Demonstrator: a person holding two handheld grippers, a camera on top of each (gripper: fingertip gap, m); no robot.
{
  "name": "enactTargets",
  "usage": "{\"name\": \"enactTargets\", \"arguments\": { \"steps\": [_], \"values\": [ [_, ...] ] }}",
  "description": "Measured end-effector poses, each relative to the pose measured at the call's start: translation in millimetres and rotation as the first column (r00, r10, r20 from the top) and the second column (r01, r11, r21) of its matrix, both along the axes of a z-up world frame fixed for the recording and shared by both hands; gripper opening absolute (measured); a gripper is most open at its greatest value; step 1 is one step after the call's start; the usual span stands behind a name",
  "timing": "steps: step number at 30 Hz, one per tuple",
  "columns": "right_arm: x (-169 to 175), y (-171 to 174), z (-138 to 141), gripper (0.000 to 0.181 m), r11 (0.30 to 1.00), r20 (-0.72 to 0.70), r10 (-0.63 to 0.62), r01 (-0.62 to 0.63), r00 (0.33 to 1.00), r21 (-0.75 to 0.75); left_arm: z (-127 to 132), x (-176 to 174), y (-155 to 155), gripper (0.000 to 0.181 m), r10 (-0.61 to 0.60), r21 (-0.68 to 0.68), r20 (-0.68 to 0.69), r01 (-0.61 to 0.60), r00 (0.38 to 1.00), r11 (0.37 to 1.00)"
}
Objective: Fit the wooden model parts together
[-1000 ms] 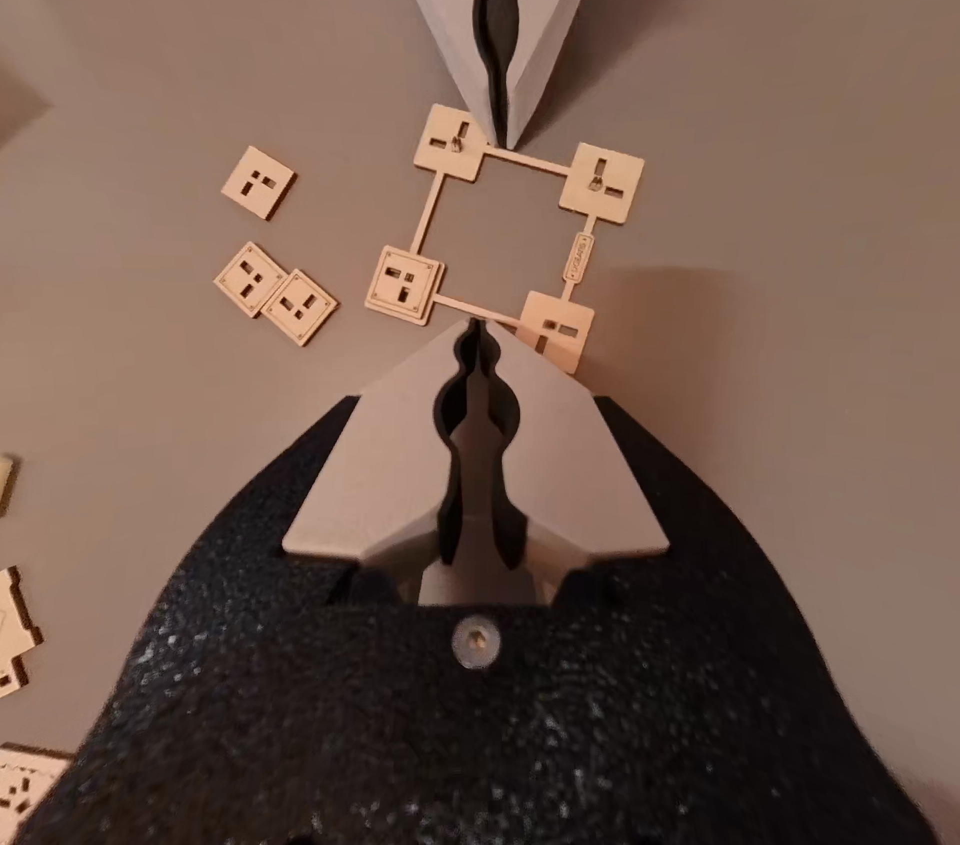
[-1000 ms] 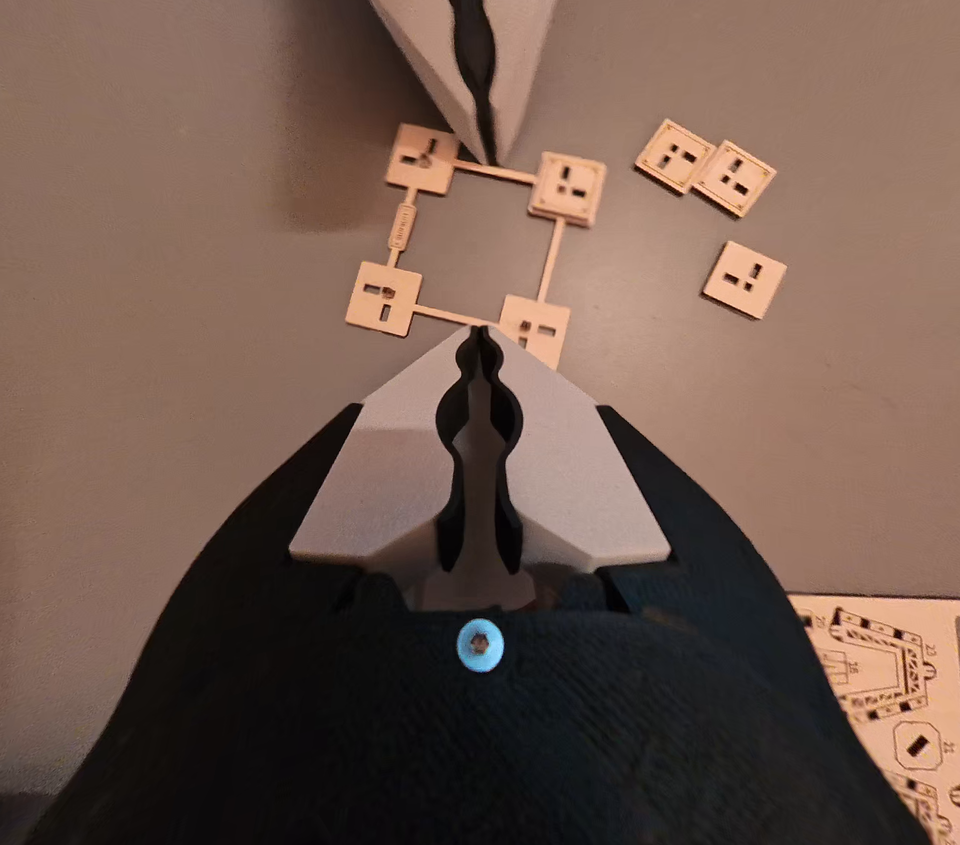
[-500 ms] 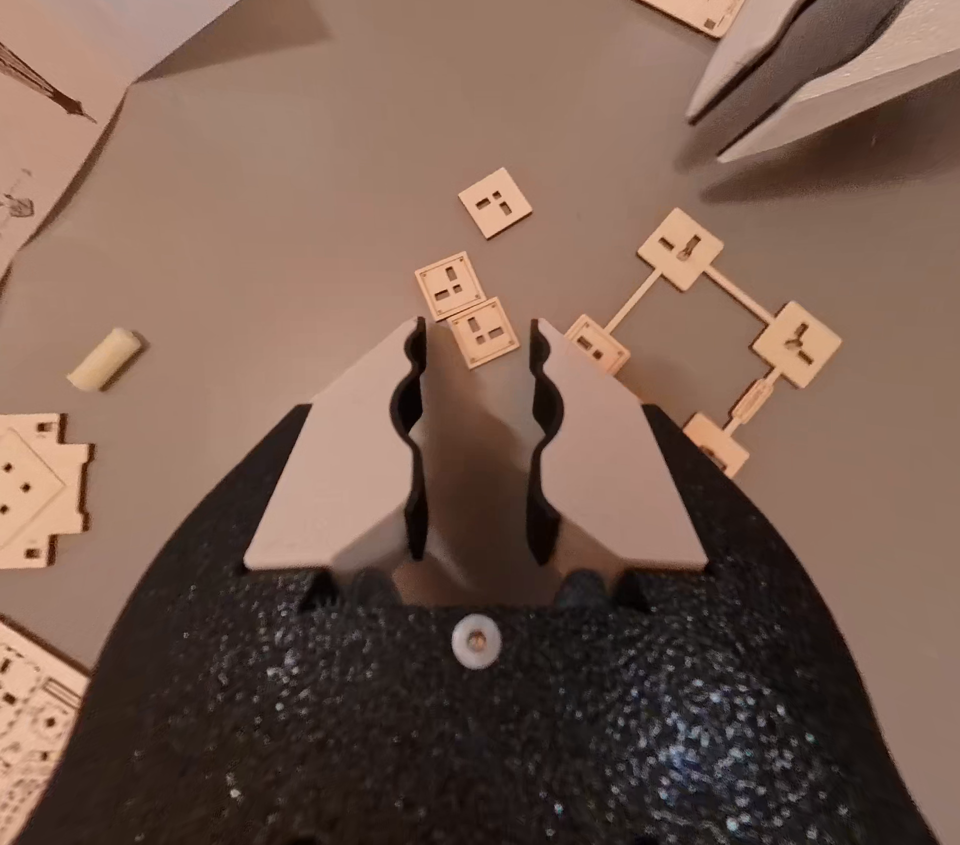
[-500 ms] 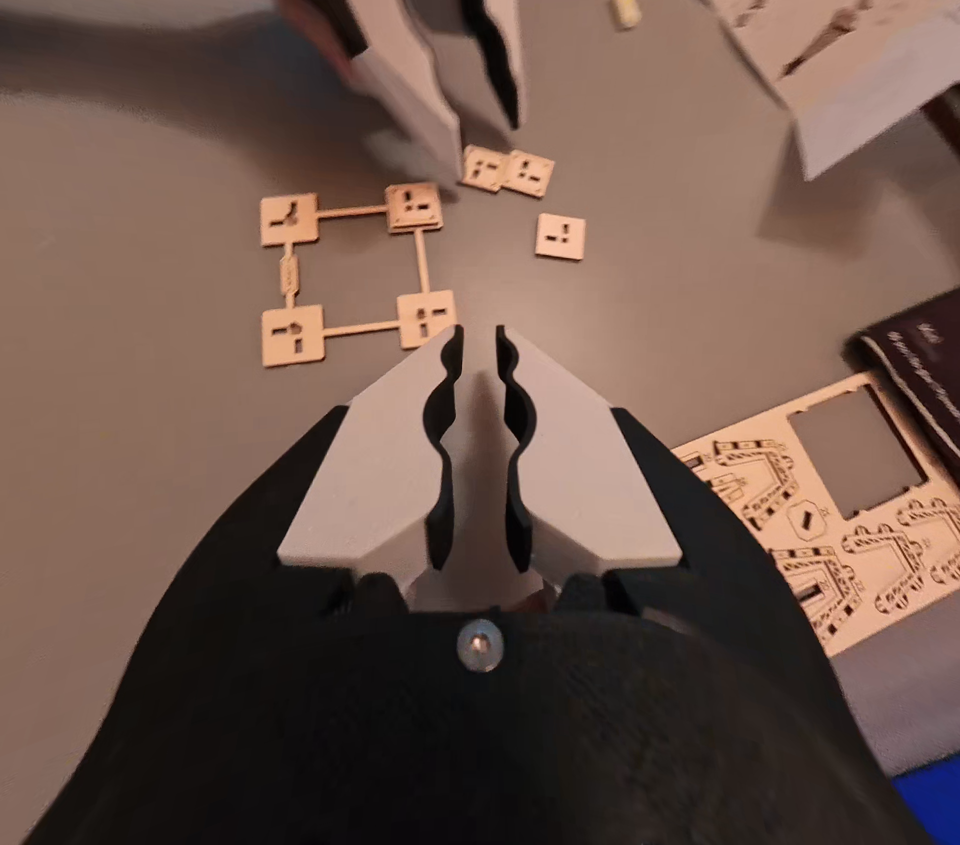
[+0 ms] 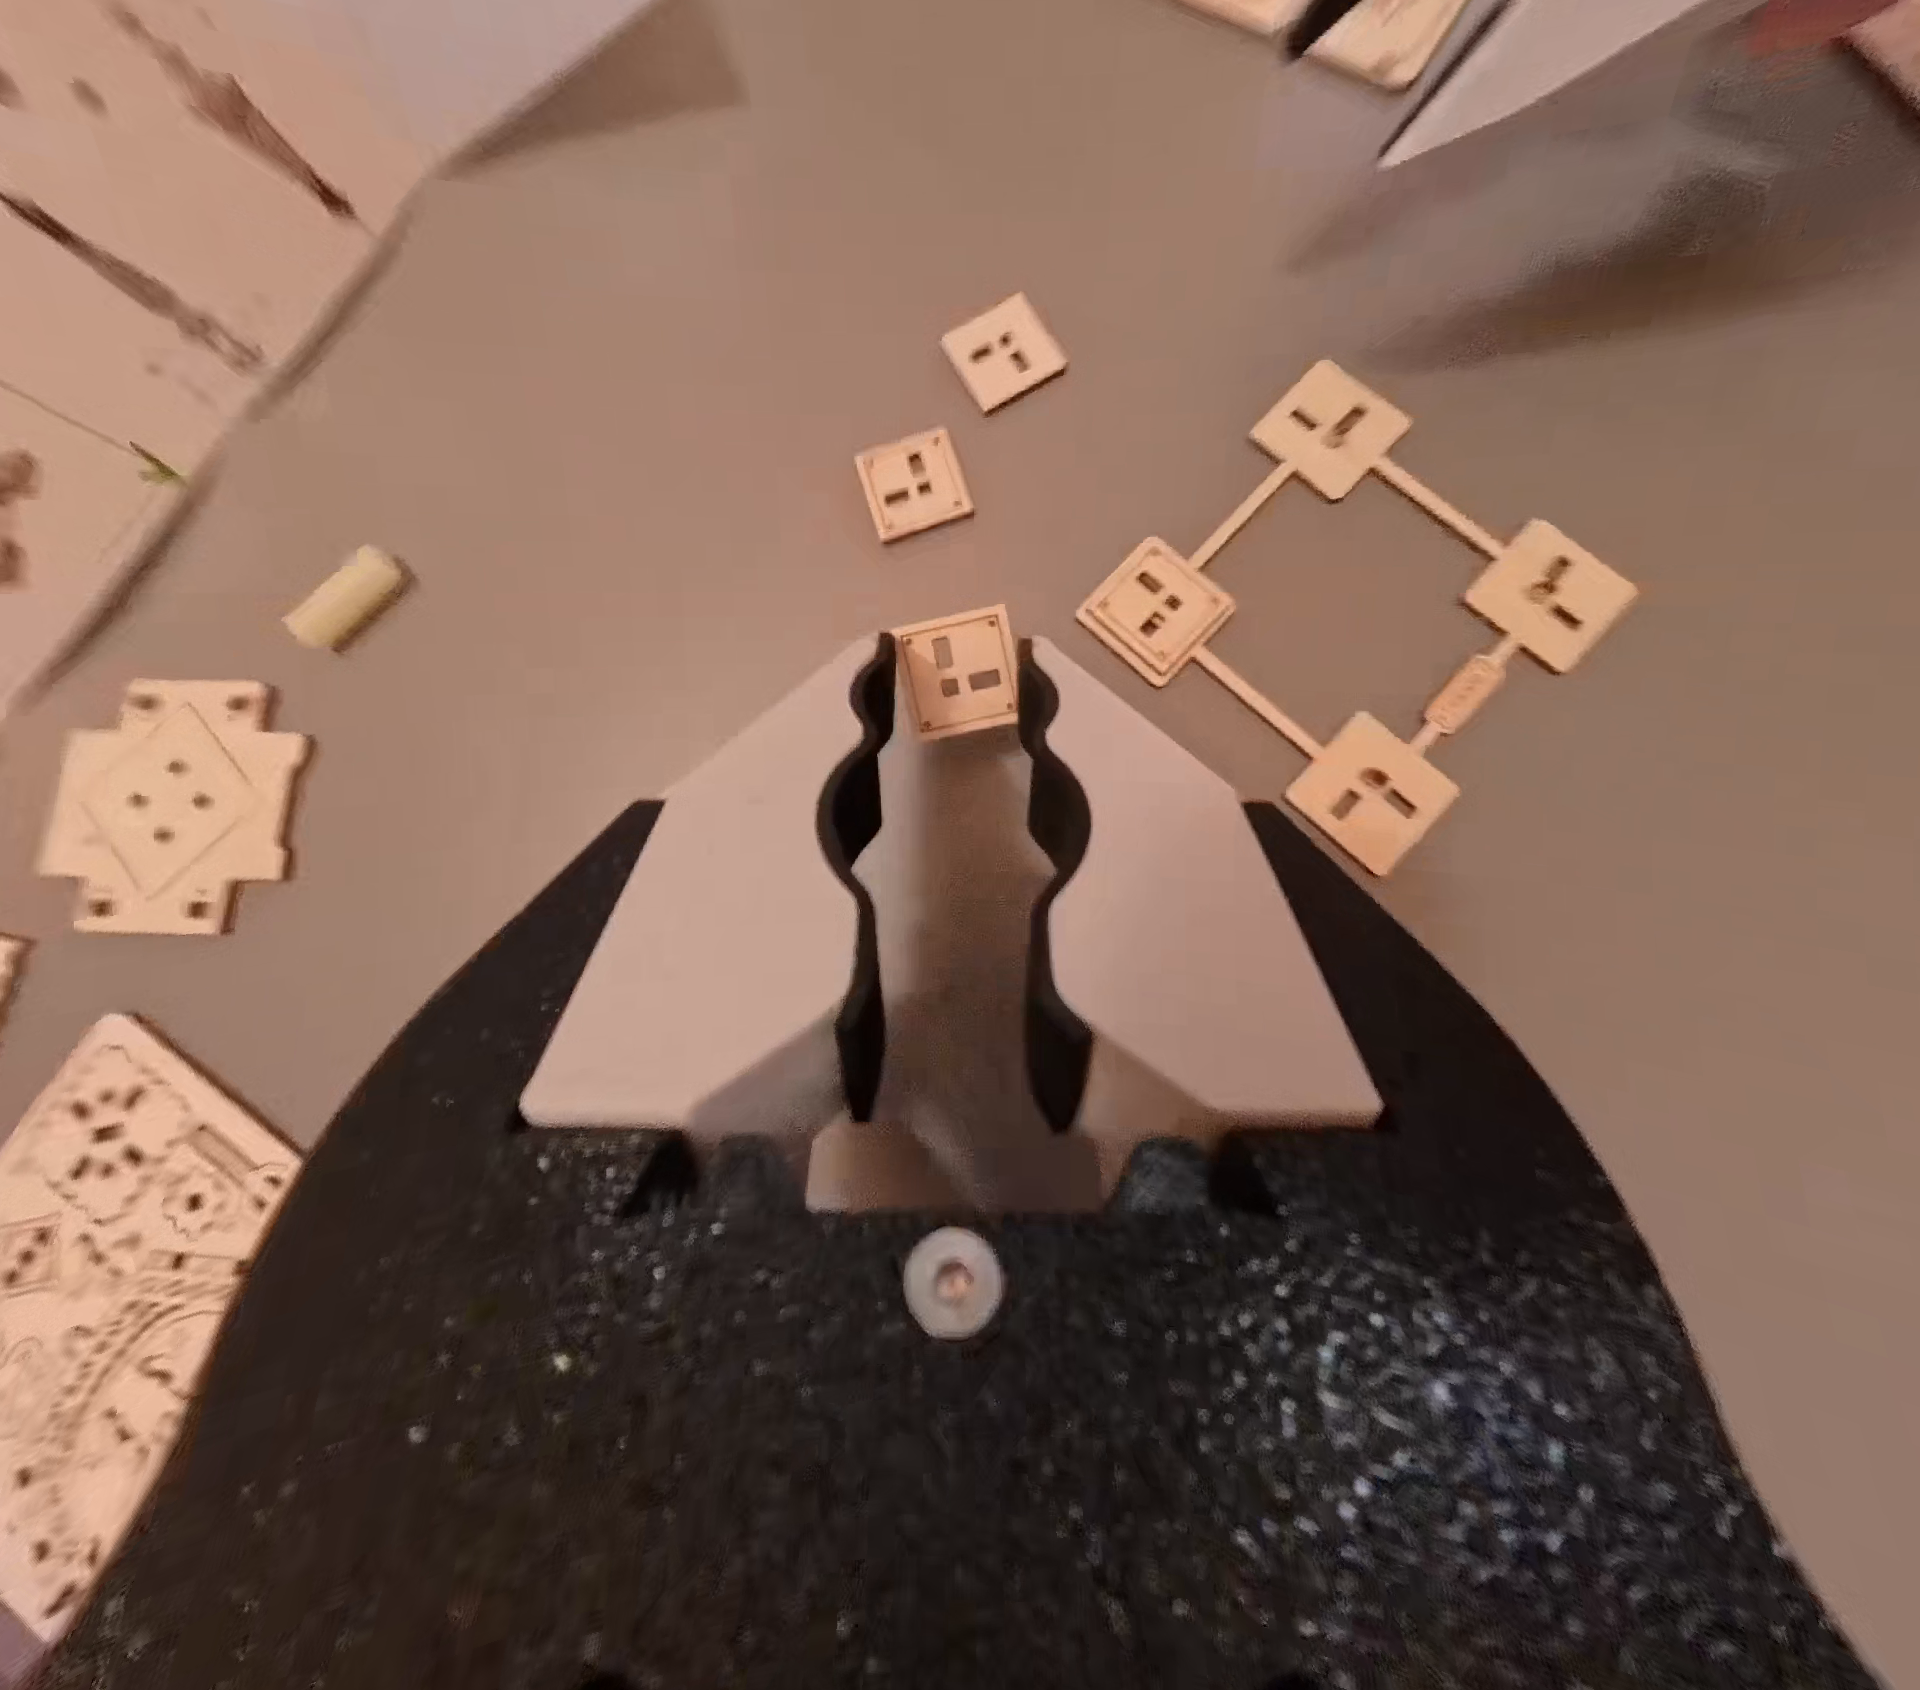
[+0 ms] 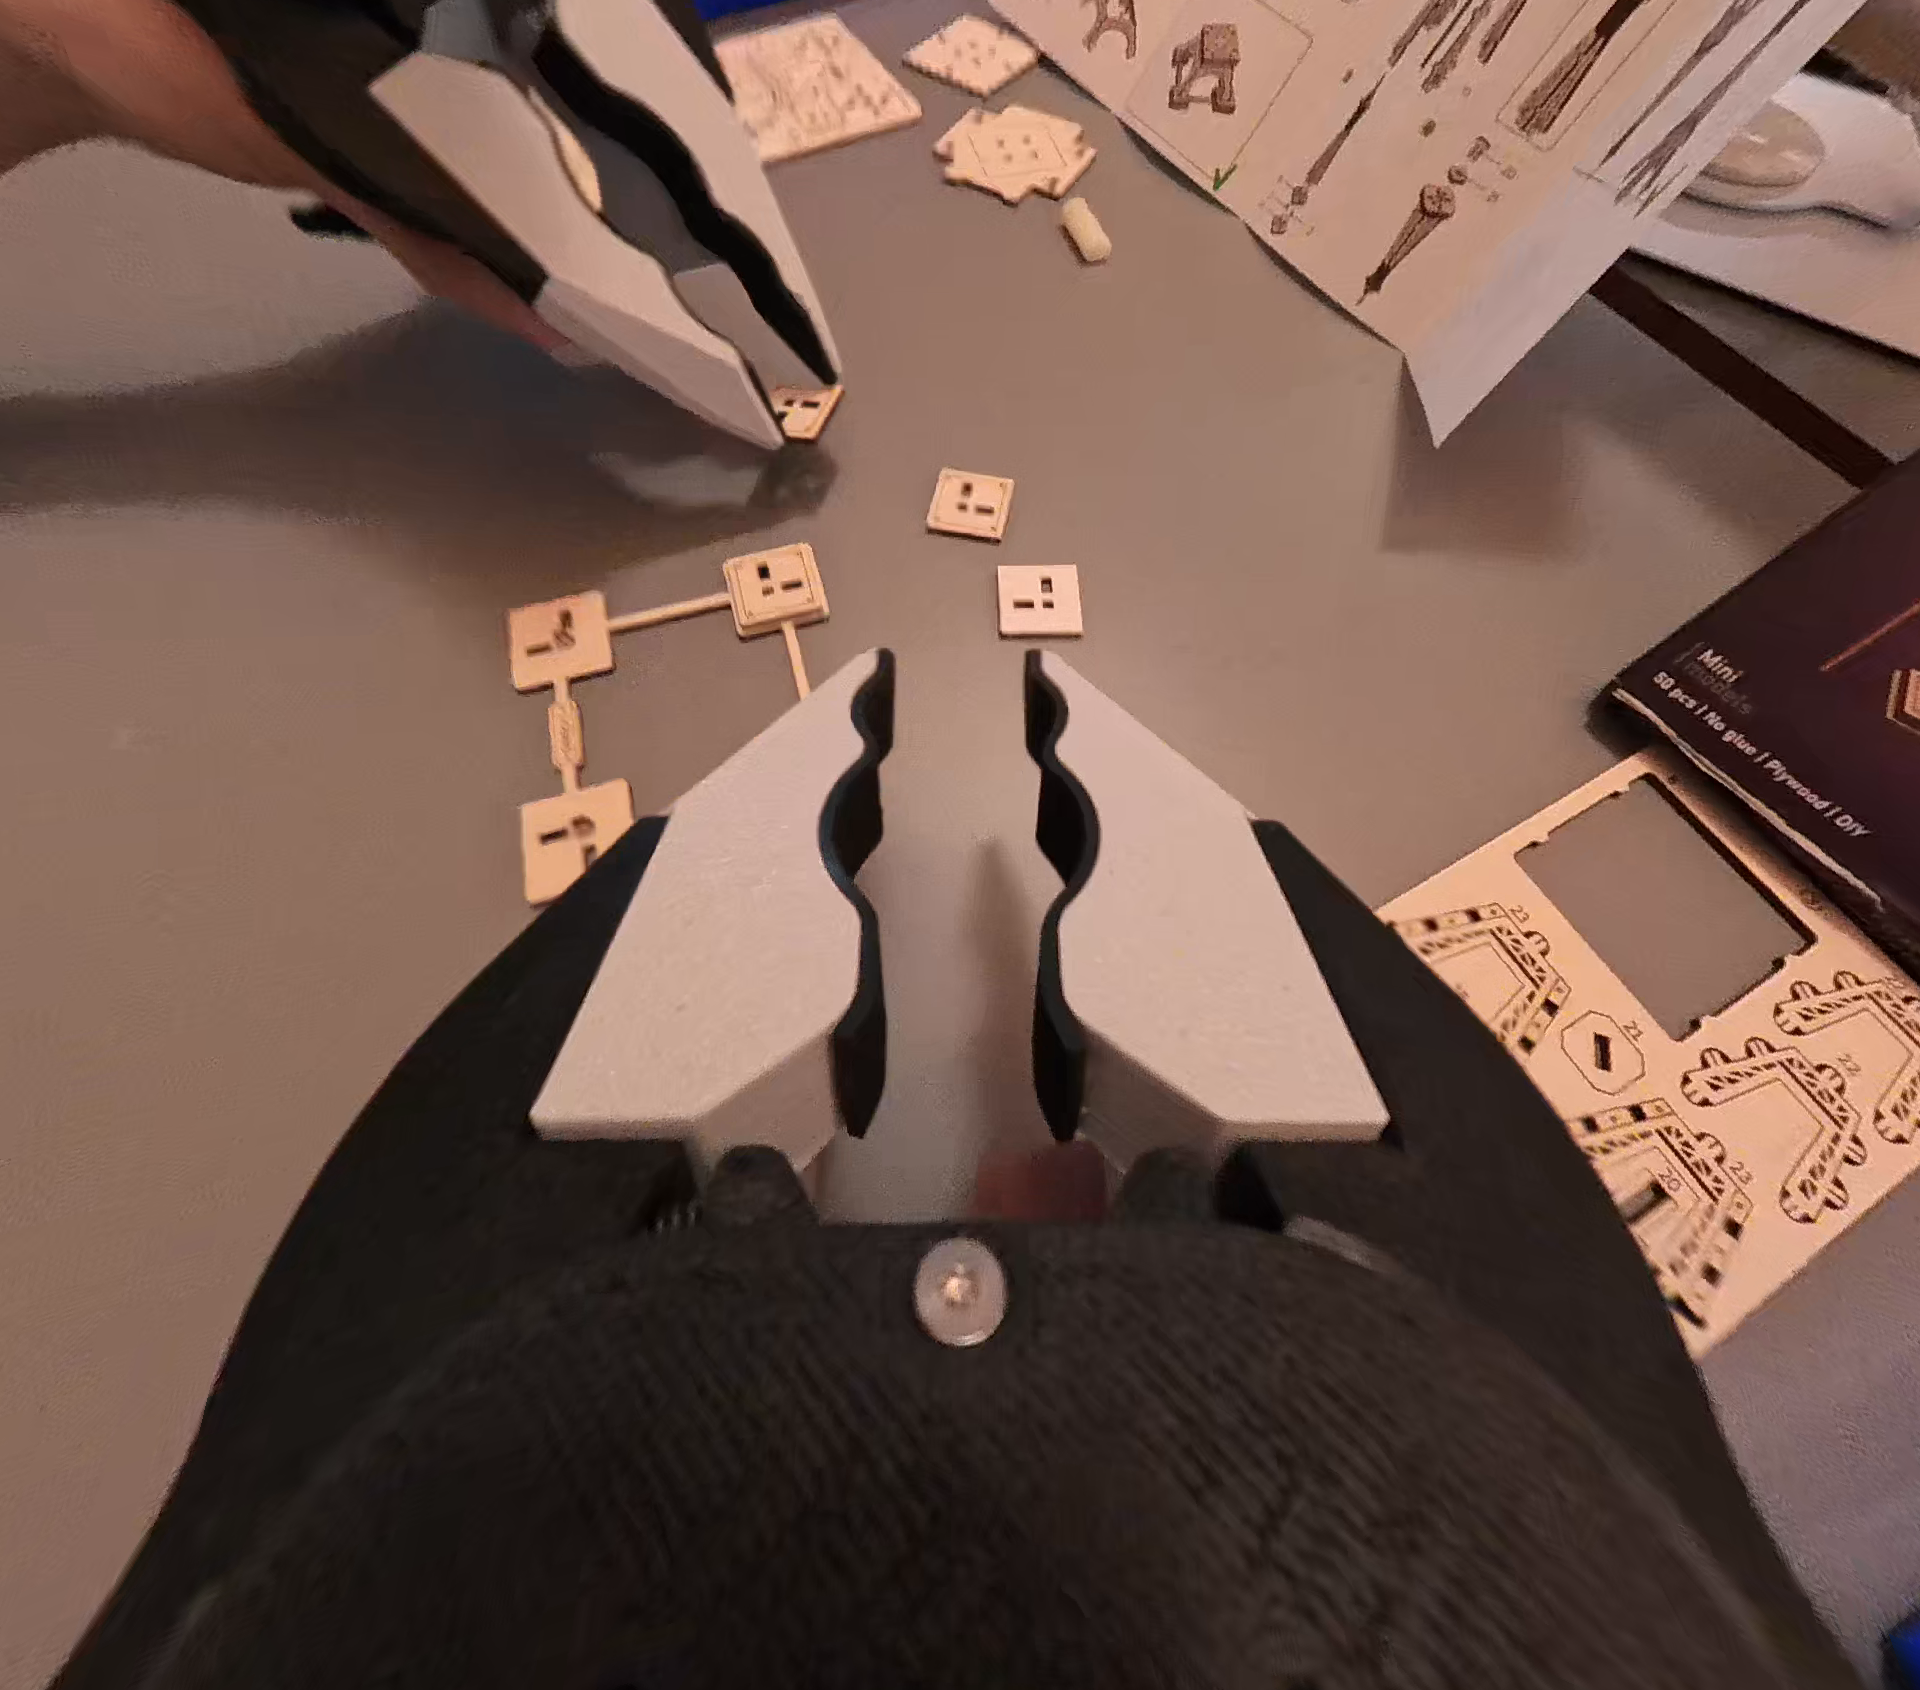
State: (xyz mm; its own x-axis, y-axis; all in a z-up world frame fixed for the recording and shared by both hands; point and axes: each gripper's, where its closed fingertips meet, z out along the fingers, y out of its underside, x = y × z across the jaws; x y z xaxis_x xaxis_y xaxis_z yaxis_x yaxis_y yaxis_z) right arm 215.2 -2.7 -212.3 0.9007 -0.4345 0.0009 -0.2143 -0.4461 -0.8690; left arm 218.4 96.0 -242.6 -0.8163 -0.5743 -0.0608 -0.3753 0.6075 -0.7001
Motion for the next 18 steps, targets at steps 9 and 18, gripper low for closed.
{"name": "enactTargets", "arguments": {
  "steps": [9,18],
  "values": [
    [-73.1,43.3,51.1,0.051,0.899,-0.307,0.18,-0.029,0.934,0.437,87.6,-85.2,-35.3,0.02,-0.298,0.121,0.587,0.282,0.753,0.952],
    [-128.5,62.7,87.8,0.007,0.808,-0.317,0.413,-0.182,0.854,0.561,113.9,-130.5,-50.3,0.02,-0.414,0.216,0.665,0.371,0.622,0.903]
  ]
}}
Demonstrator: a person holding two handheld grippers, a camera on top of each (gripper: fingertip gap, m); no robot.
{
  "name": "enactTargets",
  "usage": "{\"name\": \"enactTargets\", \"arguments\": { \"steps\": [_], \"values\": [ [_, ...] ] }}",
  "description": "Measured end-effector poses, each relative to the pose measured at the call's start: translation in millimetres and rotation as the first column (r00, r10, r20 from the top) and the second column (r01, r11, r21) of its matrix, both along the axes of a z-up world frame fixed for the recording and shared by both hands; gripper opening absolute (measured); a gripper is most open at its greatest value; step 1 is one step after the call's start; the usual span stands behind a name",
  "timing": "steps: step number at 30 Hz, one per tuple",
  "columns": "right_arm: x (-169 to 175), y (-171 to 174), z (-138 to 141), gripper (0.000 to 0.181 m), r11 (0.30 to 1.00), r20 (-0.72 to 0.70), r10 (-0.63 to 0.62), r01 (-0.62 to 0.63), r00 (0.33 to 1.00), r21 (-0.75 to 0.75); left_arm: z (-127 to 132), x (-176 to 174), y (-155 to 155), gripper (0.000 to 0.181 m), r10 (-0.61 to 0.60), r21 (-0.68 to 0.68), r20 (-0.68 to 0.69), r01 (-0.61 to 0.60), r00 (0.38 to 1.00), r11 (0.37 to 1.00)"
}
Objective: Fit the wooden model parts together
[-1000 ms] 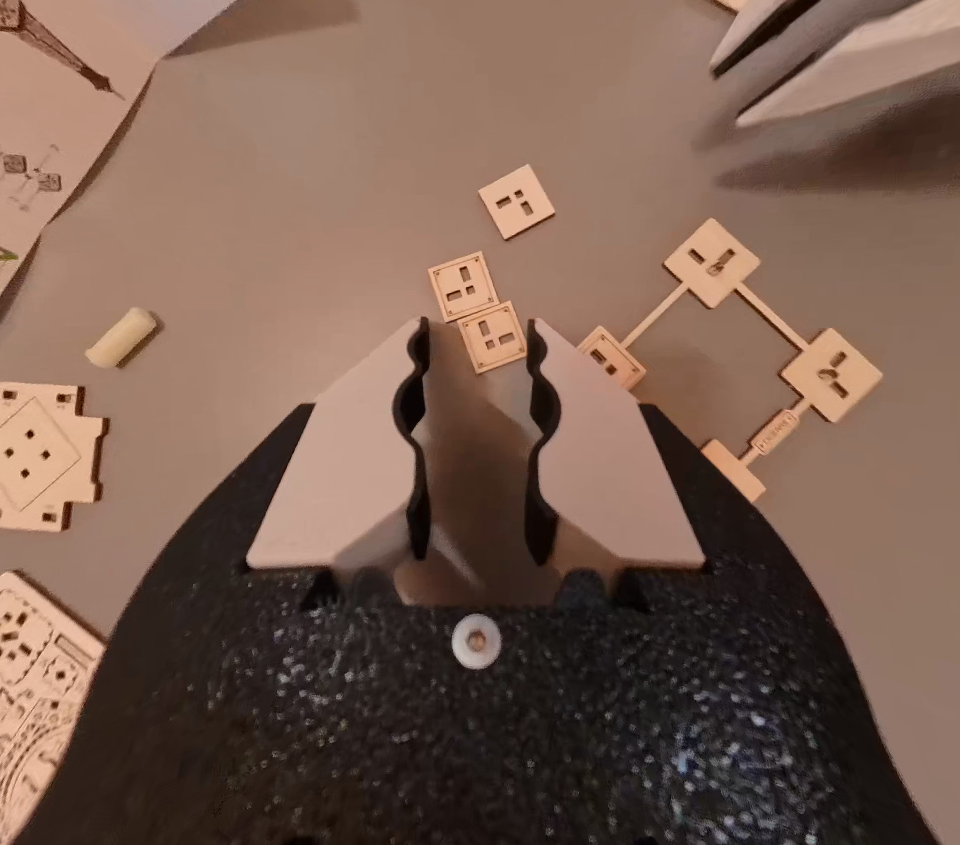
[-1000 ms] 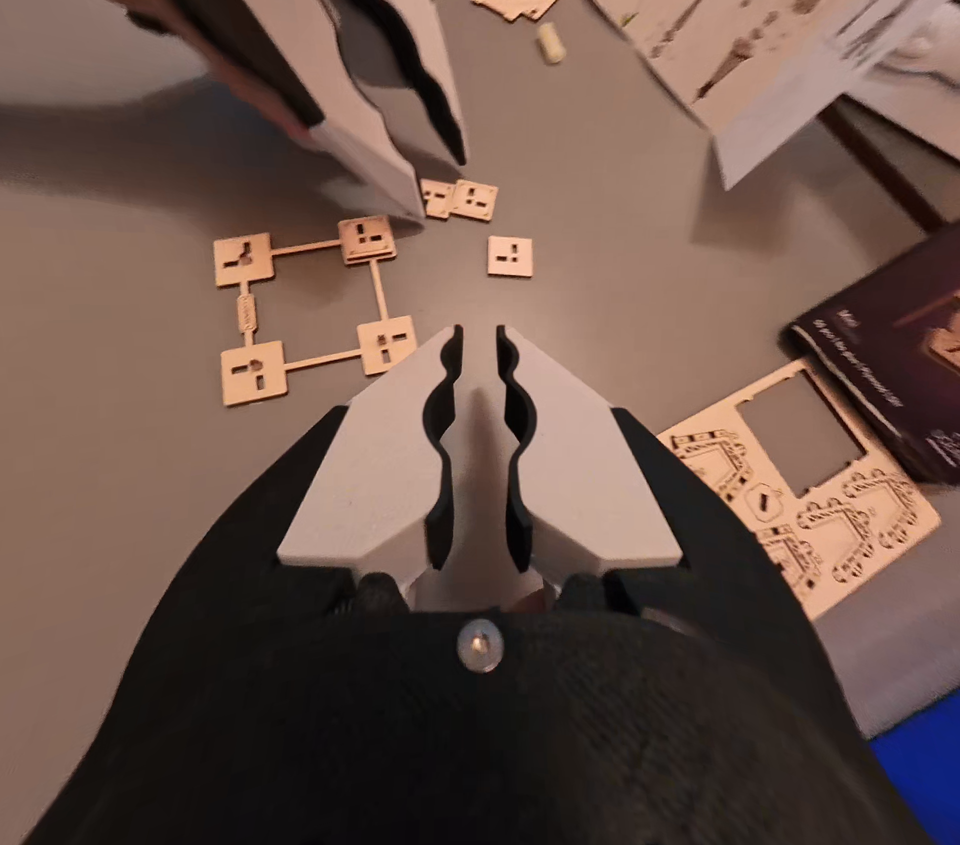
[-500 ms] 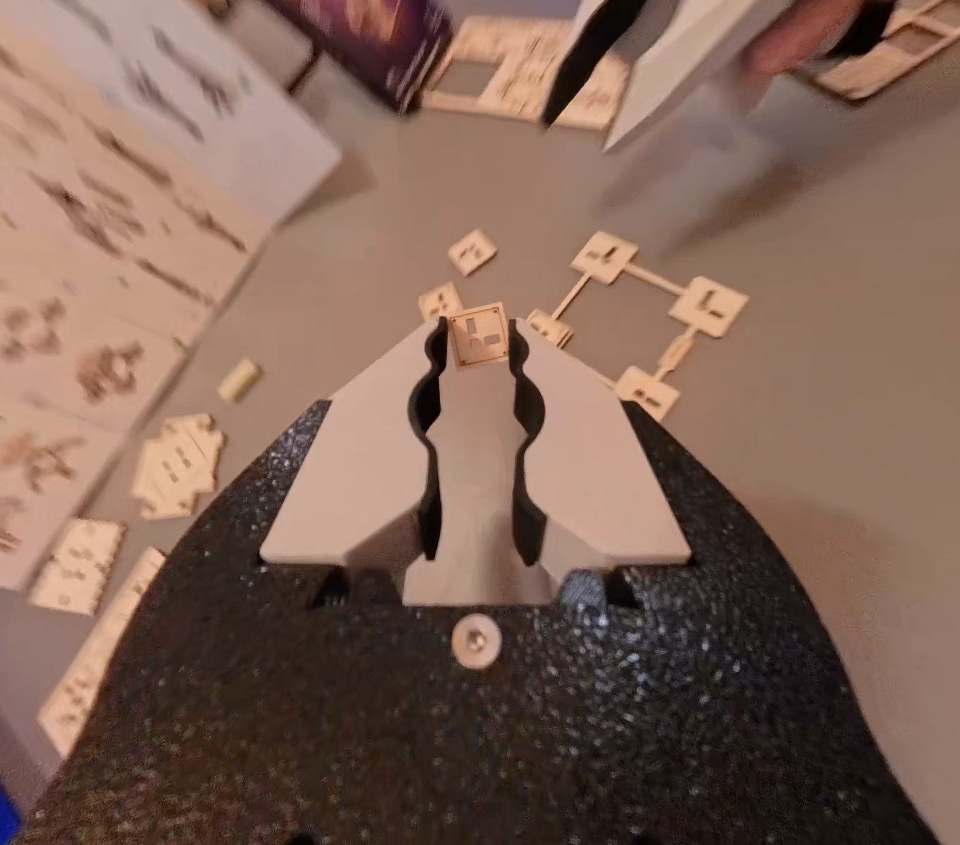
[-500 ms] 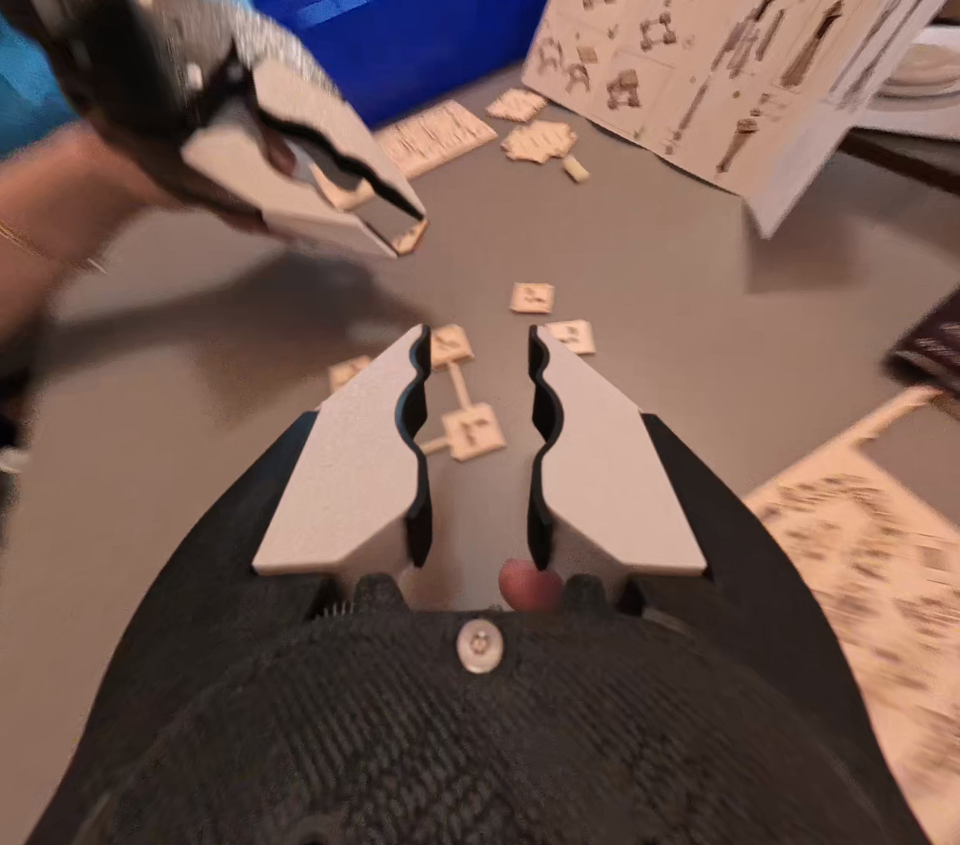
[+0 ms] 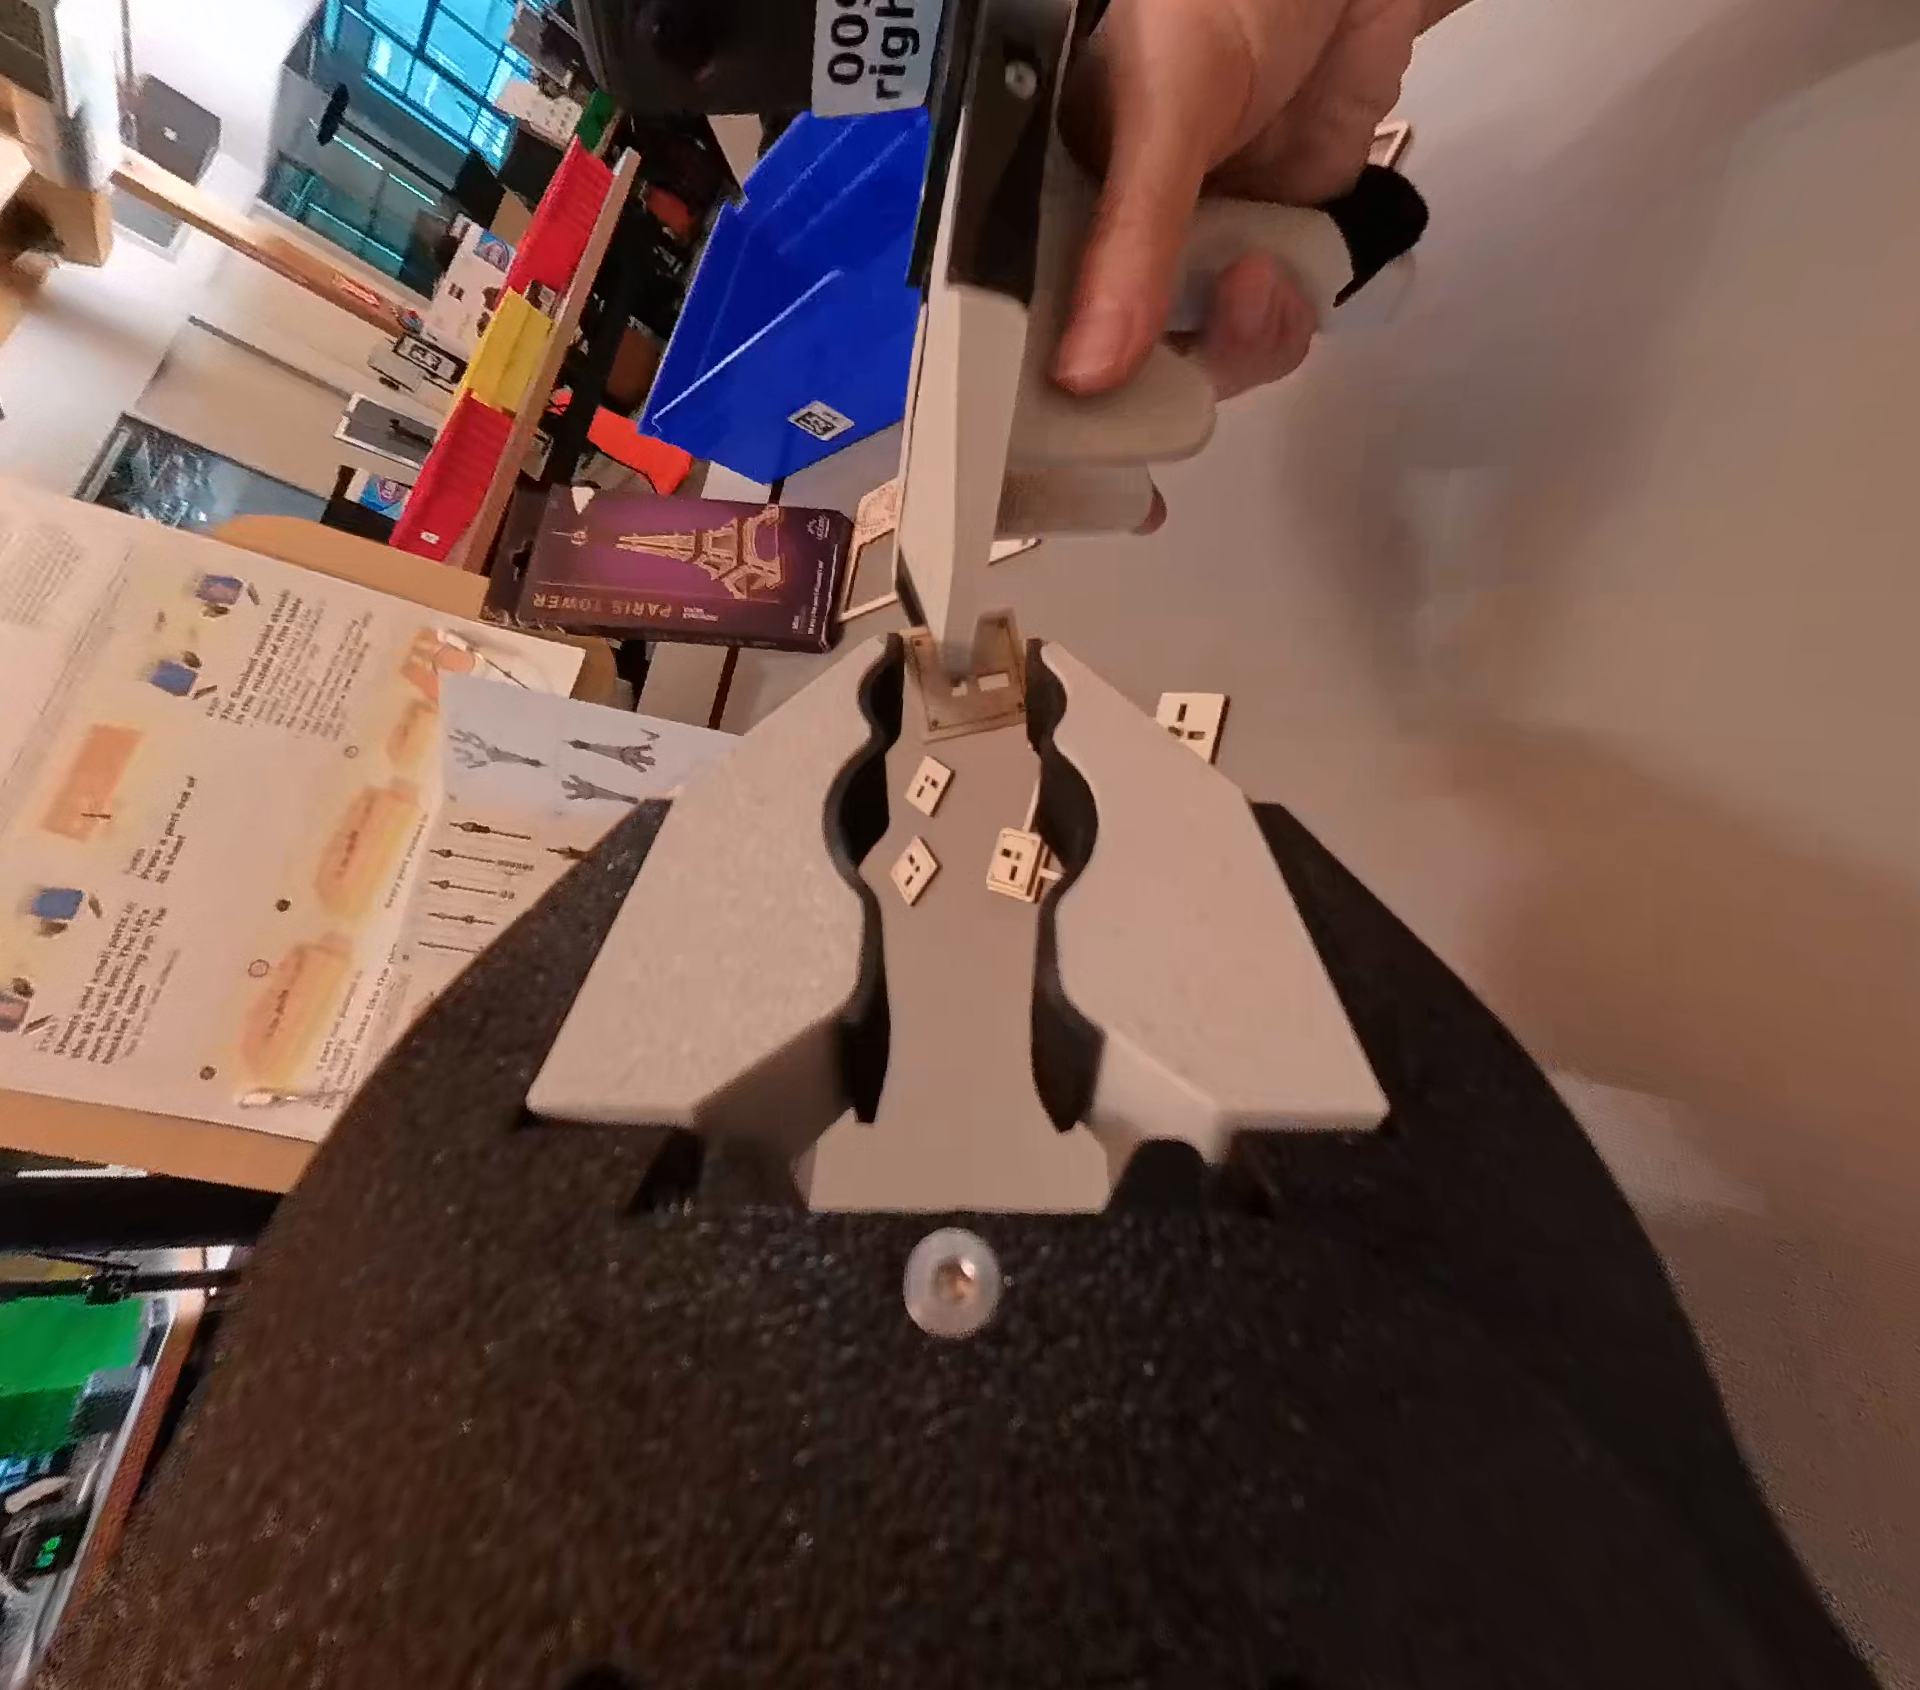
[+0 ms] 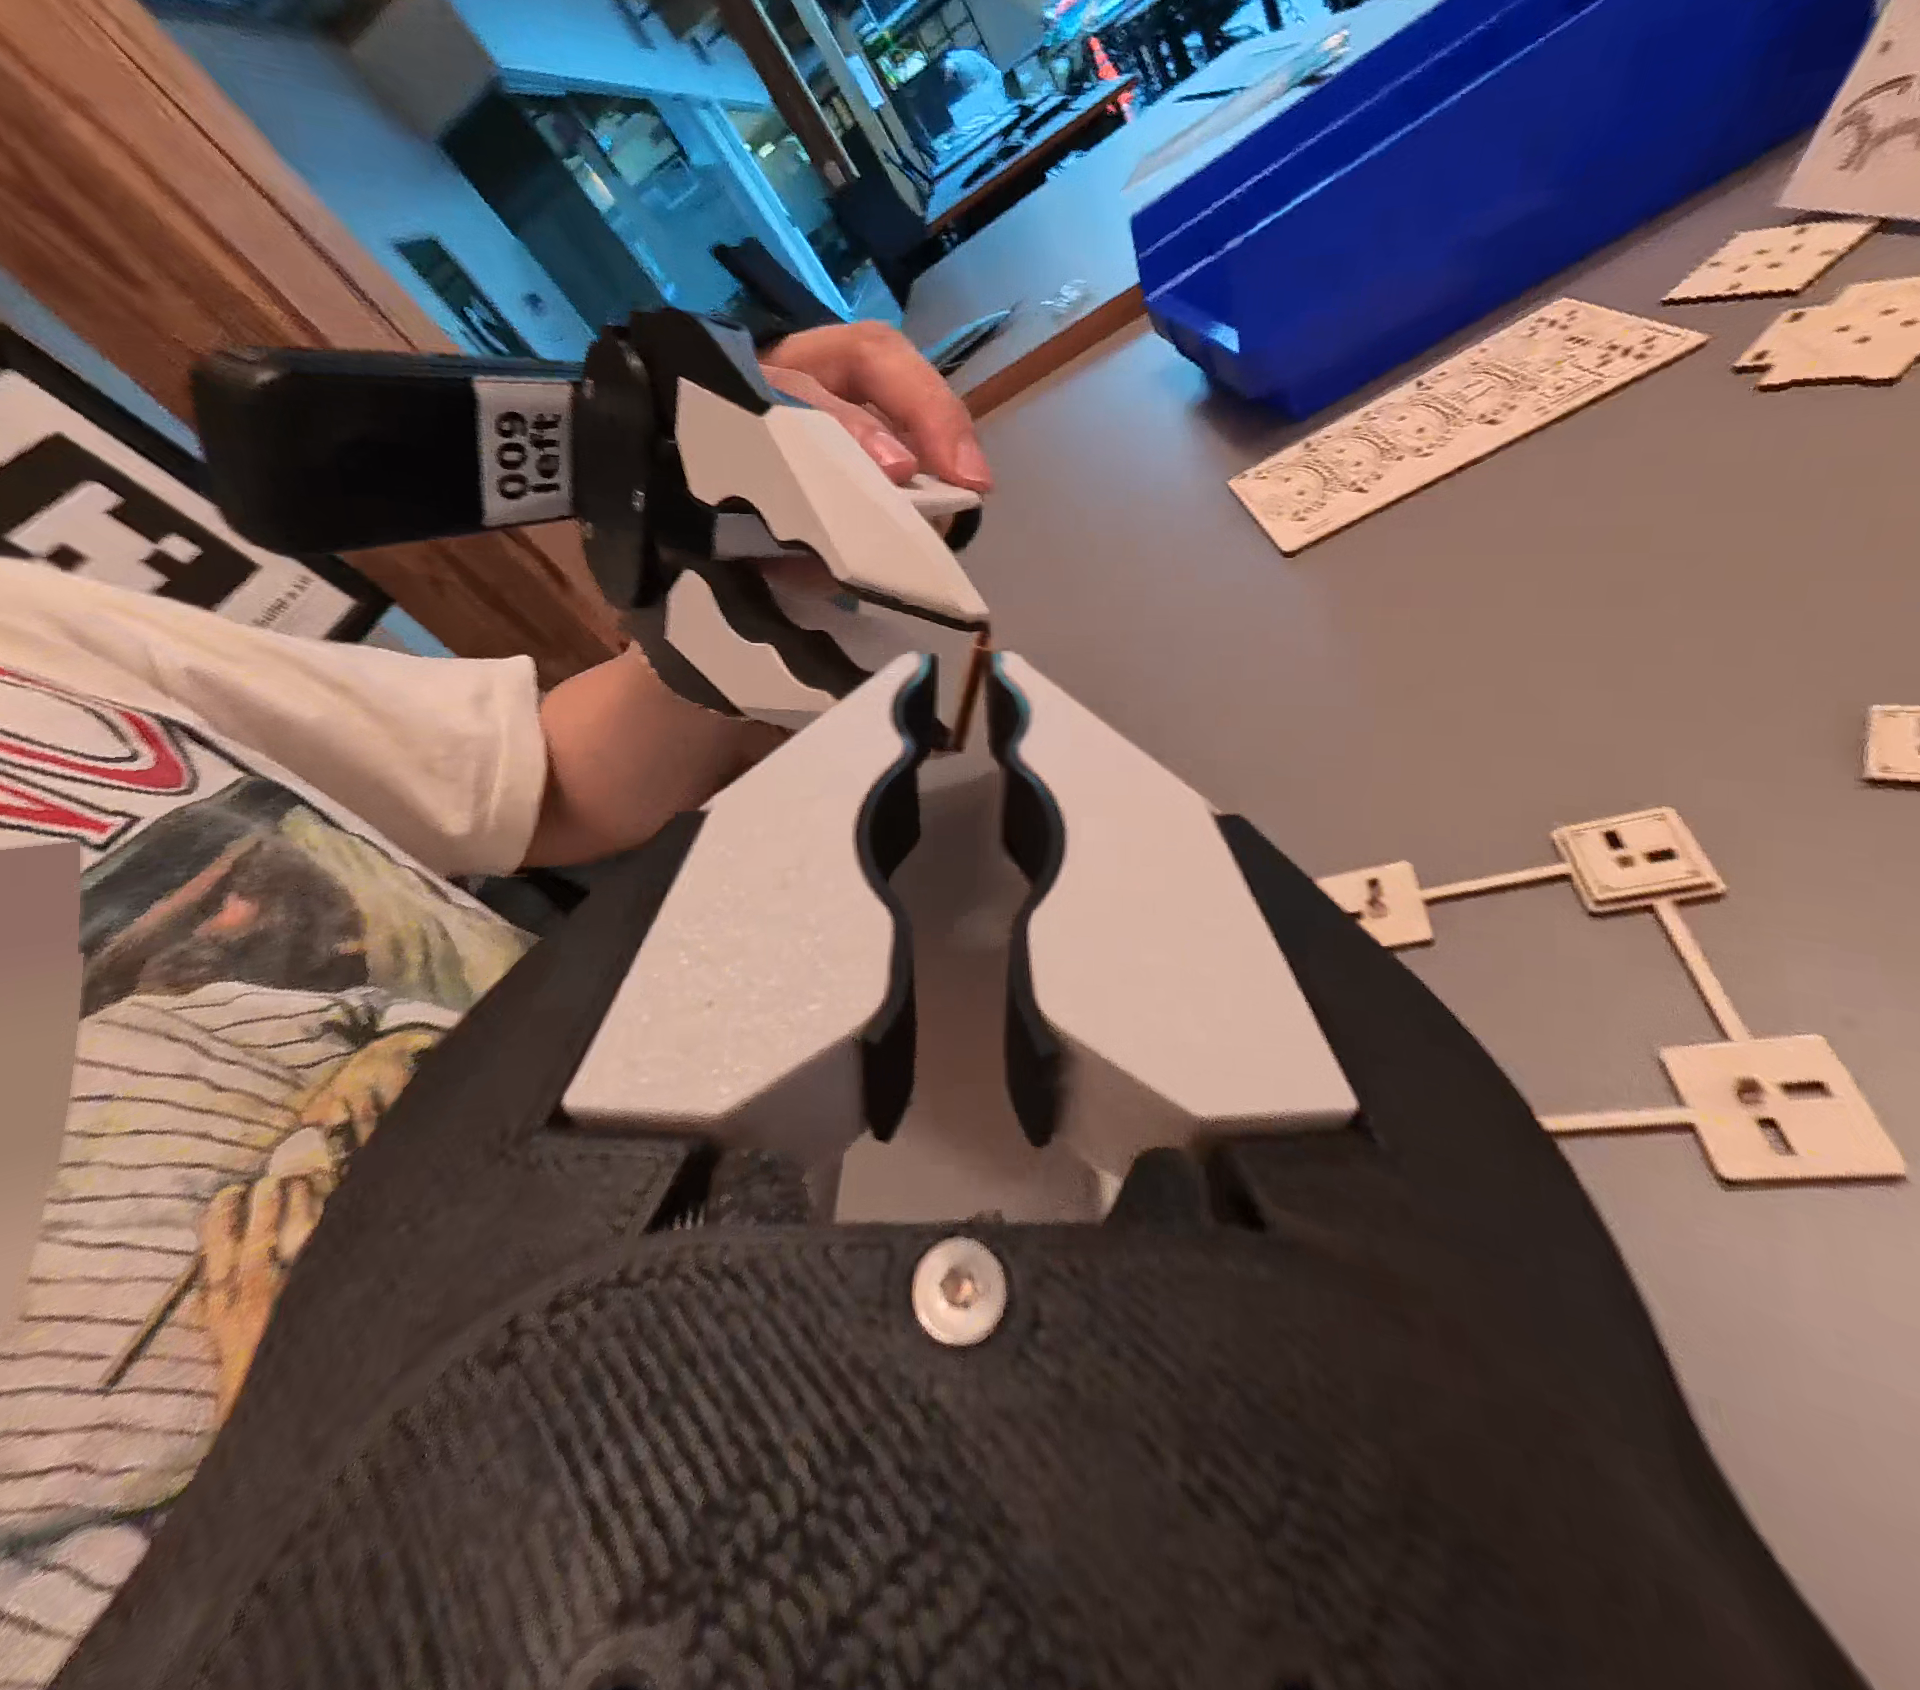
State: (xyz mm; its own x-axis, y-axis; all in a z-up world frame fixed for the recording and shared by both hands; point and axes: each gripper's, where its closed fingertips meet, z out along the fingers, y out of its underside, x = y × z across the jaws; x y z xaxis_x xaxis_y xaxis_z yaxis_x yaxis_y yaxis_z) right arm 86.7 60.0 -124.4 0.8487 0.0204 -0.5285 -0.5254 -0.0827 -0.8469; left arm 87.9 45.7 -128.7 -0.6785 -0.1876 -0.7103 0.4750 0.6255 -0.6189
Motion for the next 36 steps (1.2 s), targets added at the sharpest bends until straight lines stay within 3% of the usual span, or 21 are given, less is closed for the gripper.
{"name": "enactTargets", "arguments": {
  "steps": [1,3,5,8,10,12,15,17,21,26,29,31,33,36],
  "values": [
    [1.7,0.7,-1.1,0.001,1.0,0.029,-0.011,0.011,1.0,-0.022,4.6,0.2,0.3,0.01,0.009,-0.013,0.005,-0.009,1.0,1.0],
    [-0.3,2.7,0.9,0.0,0.999,0.066,-0.008,0.011,0.998,-0.033,8.8,-1.2,0.5,0.012,0.007,-0.013,0.01,-0.007,1.0,1.0],
    [1.5,2.8,2.4,0.001,0.998,0.107,-0.044,0.049,0.993,-0.037,14.3,3.6,6.4,0.032,0.067,-0.051,-0.007,-0.067,0.998,0.996],
    [8.4,-2.9,19.9,0.001,0.985,0.155,-0.162,0.15,0.974,0.087,25.5,9.5,22.6,0.034,0.182,-0.269,-0.188,-0.229,0.965,0.936],
    [6.9,-12.7,46.4,0.001,0.937,0.144,-0.246,0.197,0.958,0.288,31.0,-1.8,21.3,0.034,0.066,-0.486,-0.405,-0.276,0.912,0.829],
    [3.4,-25.0,67.0,0.0,0.856,0.097,-0.312,0.235,0.945,0.461,36.7,-9.5,21.9,0.029,-0.091,-0.651,-0.544,-0.351,0.834,0.673],
    [-8.8,-27.4,75.8,0.0,0.792,0.033,-0.302,0.231,0.953,0.565,50.6,-25.7,14.7,0.02,-0.337,-0.799,-0.545,-0.354,0.767,0.487],
    [-15.1,-23.1,76.8,0.0,0.783,0.031,-0.302,0.229,0.953,0.578,57.0,-30.2,10.7,0.019,-0.401,-0.834,-0.525,-0.36,0.751,0.418],
    [-24.6,-15.0,81.8,0.0,0.776,0.037,-0.283,0.207,0.958,0.595,59.6,-36.7,-2.5,0.016,-0.424,-0.832,-0.525,-0.342,0.738,0.436],
    [-34.4,-3.2,79.7,0.0,0.784,0.038,-0.234,0.166,0.971,0.598,70.2,-37.4,2.9,0.002,-0.444,-0.861,-0.493,-0.348,0.748,0.37],
    [-36.1,0.0,75.6,0.003,0.805,0.073,-0.219,0.138,0.973,0.577,66.8,-40.3,6.1,0.0,-0.448,-0.852,-0.503,-0.337,0.74,0.4],
    [-40.2,-0.9,70.8,0.017,0.841,0.196,-0.22,0.084,0.955,0.535,61.6,-43.0,8.9,0.0,-0.46,-0.821,-0.546,-0.338,0.7,0.46],
    [-39.2,-4.1,58.7,0.044,0.904,0.393,-0.254,0.073,0.884,0.42,49.4,-50.5,10.2,0.0,-0.492,-0.742,-0.647,-0.333,0.582,0.582],
    [-53.3,-2.4,31.7,0.061,0.986,0.745,-0.144,0.033,0.651,0.162,28.4,-67.5,14.9,0.0,-0.481,-0.596,-0.787,-0.275,0.386,0.754]
  ]
}}
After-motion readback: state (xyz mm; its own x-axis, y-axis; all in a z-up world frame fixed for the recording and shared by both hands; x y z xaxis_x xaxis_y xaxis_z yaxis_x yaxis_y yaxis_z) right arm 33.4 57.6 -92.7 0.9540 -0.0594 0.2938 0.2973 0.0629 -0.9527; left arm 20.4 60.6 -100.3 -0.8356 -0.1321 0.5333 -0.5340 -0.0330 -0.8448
